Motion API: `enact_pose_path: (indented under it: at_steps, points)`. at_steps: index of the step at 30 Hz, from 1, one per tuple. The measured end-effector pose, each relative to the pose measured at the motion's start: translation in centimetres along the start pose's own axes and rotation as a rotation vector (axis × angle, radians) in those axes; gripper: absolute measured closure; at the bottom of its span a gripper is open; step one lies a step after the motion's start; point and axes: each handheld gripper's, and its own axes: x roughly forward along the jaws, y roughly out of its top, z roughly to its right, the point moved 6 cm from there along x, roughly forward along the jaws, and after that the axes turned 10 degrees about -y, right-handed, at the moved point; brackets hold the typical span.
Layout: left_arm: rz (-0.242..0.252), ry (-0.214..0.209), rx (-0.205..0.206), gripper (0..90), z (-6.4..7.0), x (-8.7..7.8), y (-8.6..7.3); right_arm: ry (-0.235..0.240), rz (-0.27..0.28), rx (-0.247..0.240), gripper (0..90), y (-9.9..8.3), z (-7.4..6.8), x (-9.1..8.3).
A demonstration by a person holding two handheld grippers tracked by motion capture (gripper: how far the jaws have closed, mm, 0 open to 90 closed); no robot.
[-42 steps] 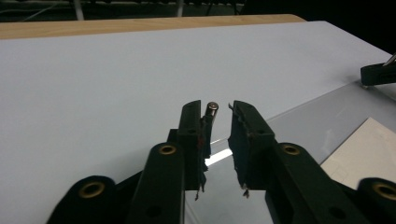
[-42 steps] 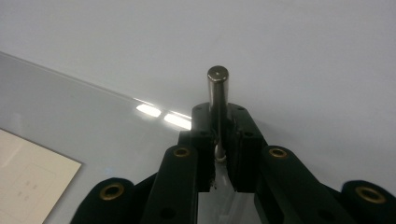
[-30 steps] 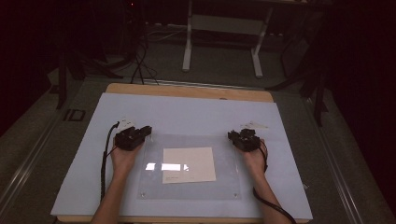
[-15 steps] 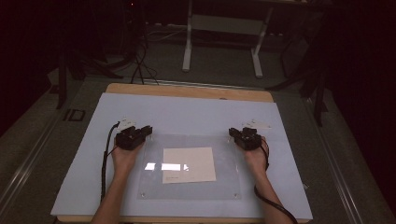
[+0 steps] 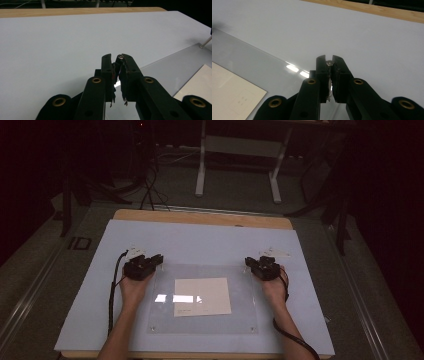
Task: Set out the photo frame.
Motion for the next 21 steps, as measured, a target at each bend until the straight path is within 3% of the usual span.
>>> enact_pose_path:
  at_steps: [7, 16, 21]
  points:
    - [0.009, -0.044, -0.05, 80.6, -0.35, 0.09, 0.03, 0.012, -0.01, 0.007, 84.9, 0.06, 0.11, 0.07]
    - [-0.008, -0.069, -0.049, 80.7, -0.59, 0.11, 0.15, 0.031, -0.027, 0.018, 84.8, 0.14, 0.27, 0.12]
    - [0.001, -0.104, -0.058, 80.6, -0.9, 0.17, 0.12, 0.043, -0.041, 0.028, 84.7, 0.21, 0.38, 0.16]
